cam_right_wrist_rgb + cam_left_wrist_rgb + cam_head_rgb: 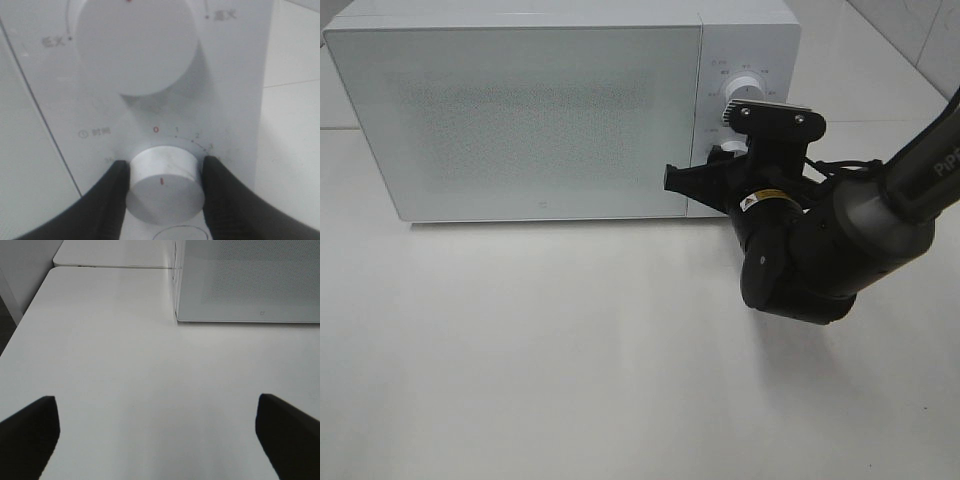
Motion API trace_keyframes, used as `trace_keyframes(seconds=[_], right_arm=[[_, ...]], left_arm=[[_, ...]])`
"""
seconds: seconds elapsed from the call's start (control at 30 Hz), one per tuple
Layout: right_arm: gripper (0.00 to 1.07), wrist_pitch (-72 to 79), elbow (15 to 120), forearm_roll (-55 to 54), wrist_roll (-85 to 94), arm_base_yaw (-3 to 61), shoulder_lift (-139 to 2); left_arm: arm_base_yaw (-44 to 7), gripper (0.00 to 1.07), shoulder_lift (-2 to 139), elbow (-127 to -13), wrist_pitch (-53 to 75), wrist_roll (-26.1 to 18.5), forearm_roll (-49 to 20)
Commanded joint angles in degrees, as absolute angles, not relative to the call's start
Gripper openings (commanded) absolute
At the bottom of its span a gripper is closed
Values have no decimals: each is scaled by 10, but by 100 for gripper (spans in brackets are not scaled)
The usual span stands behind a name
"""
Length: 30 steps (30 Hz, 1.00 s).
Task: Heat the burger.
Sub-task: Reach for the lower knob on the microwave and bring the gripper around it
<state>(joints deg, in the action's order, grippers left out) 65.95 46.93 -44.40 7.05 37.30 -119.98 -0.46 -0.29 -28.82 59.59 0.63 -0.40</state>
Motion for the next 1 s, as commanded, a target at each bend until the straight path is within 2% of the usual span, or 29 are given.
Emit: trace_keyframes(seconds=[0.03,0.27,0.33,0.47,0.7,1.0], right_arm=[[0,779,482,-378,-60,367,-1195],[0,799,482,-340,-281,367,-1195],[0,798,482,-320,-433,367,-1195],[0,798,482,-303,-513,367,-1195],[0,798,482,-299,-768,367,-1195],[0,799,482,-300,-884,367,-1195]], left_arm=[[-5,102,-15,-287,594,5,-9],[-5,102,-15,-287,594,5,-9],[-5,102,-15,-287,594,5,-9],[-5,102,-15,-287,594,5,-9],[-5,102,-15,-287,594,5,-9],[-5,102,-15,-287,594,5,-9]])
